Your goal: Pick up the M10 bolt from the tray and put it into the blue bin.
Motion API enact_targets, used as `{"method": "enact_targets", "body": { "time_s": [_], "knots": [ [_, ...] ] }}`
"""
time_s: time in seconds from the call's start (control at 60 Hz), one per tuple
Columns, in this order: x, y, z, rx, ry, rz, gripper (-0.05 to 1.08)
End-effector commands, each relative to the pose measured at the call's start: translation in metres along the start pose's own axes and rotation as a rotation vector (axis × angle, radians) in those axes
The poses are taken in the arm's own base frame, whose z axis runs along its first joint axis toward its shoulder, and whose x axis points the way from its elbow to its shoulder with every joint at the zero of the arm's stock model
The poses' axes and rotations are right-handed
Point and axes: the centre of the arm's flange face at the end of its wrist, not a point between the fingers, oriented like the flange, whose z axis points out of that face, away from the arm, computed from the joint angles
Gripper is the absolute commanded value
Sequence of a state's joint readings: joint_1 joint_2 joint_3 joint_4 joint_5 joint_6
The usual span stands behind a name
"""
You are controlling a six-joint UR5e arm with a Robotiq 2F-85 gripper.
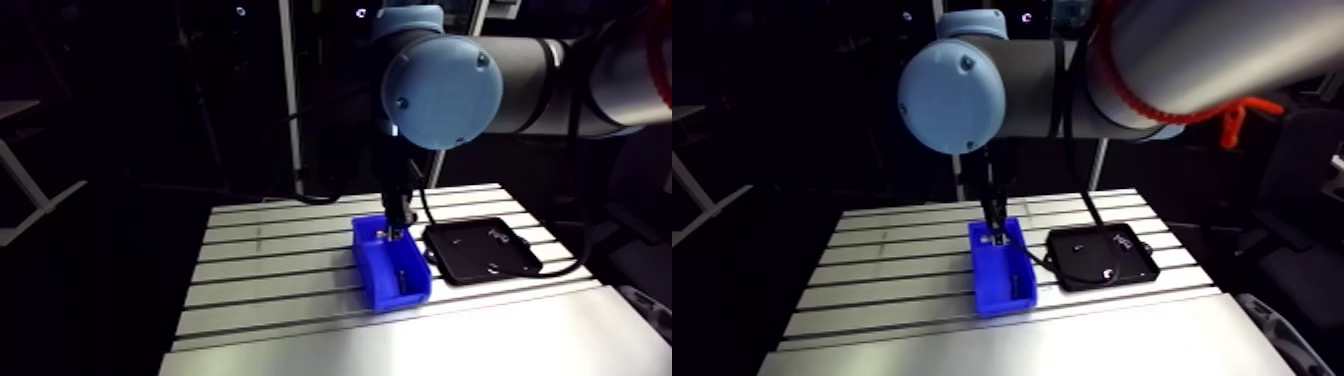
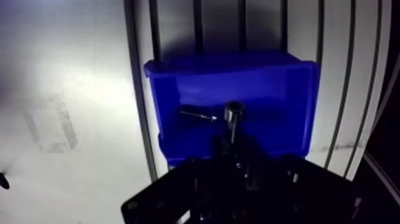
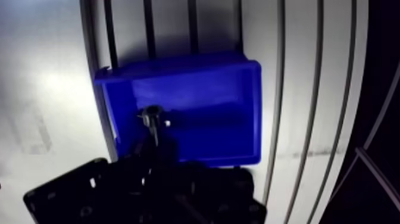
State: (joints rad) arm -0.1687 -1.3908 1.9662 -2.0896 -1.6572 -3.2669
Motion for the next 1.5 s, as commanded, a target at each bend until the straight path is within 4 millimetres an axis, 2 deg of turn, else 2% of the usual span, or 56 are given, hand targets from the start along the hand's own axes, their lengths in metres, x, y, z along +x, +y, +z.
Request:
{"method": "enact_targets", "body": {
  "time_s": [0.017, 0.567, 1.2, 1.417, 1.45, 1.467, 1.483, 1.5],
  "knots": [
    [0.0, 0.001, 0.017, 0.011, -0.005, 0.009, 1.01],
    [-0.001, 0.016, 0.062, 0.05, -0.028, 0.01, 0.99],
    [0.002, 0.022, 0.086, 0.078, -0.023, 0.024, 0.99],
    [0.001, 0.024, 0.087, 0.066, -0.024, 0.027, 0.99],
    [0.001, 0.025, 0.087, 0.061, -0.024, 0.029, 0.96],
    [0.001, 0.025, 0.086, 0.057, -0.025, 0.031, 0.87],
    [0.001, 0.025, 0.086, 0.057, -0.025, 0.031, 0.87],
    [0.001, 0.026, 0.085, 0.049, -0.026, 0.036, 0.68]
  ]
}}
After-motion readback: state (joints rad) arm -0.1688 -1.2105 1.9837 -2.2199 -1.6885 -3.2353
